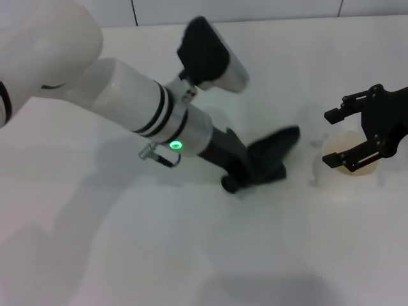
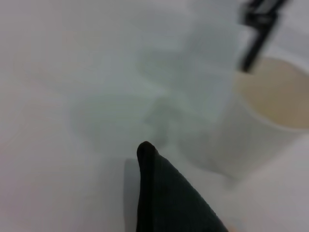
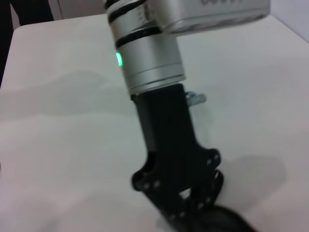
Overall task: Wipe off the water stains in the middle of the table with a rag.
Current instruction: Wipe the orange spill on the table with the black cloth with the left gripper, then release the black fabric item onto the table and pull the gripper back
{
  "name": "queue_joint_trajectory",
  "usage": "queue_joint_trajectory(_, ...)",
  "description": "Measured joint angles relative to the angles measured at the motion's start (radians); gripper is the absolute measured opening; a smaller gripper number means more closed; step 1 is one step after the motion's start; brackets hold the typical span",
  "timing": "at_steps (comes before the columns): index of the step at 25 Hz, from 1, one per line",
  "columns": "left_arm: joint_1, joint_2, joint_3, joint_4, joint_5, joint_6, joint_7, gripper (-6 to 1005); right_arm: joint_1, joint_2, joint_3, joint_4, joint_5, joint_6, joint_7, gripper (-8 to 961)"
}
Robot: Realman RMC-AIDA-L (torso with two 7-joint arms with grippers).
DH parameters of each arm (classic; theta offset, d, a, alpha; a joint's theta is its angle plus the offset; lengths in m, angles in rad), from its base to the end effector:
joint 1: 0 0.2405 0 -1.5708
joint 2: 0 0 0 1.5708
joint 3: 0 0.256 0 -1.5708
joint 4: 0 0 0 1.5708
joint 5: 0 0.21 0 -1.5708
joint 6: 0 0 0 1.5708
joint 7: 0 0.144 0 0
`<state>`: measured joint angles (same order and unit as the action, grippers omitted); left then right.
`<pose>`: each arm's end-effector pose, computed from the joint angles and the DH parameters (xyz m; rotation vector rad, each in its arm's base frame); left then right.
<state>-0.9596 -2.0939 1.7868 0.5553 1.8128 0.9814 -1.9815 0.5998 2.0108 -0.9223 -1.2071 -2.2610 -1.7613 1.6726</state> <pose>-0.1344 0.3672 -0.1403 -3.0410 -0.4750 0.1355 0.2019 0.3518 0.0651 -2.9564 0.2211 0.0038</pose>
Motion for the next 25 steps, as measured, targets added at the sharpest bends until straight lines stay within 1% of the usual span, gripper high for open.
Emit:
queue_joint_trajectory(3, -0.001, 0.001, 0.010, 0.024, -0.008, 0.073, 0.000, 179, 0.000, 0.000, 0.000, 0.000, 0.000, -0.001, 0.000, 855)
queue_joint_trajectory(9, -0.002, 0.000, 0.014, 0.050, -0.013, 0.171, 0.009, 184, 0.003, 0.000, 0.000, 0.000, 0.000, -0.001, 0.001, 855)
queue_joint_trajectory(13, -0.002, 0.001, 0.022, 0.044, -0.008, 0.161, 0.000, 187, 0.004, 0.000, 0.001, 0.000, 0.000, 0.000, 0.001, 855)
queue_joint_trajectory(17, 0.007, 0.012, 0.004, 0.036, 0.018, 0.080, -0.030, 191, 0.001, 0.000, 0.000, 0.000, 0.000, -0.001, 0.001, 855)
queue_joint_trajectory(19, 0.017, 0.012, -0.044, 0.032, 0.074, 0.041, -0.048, 192, 0.000, 0.000, 0.000, 0.000, 0.000, -0.001, 0.001, 855)
queue_joint_trajectory(22, 0.030, 0.009, -0.148, 0.027, 0.184, 0.006, -0.073, 195, 0.000, 0.000, -0.001, 0.000, -0.001, 0.000, 0.001, 855)
queue_joint_trajectory(25, 0.048, 0.010, -0.209, 0.031, 0.231, -0.027, -0.090, 197, 0.000, 0.000, -0.002, 0.000, -0.001, 0.002, 0.001, 855)
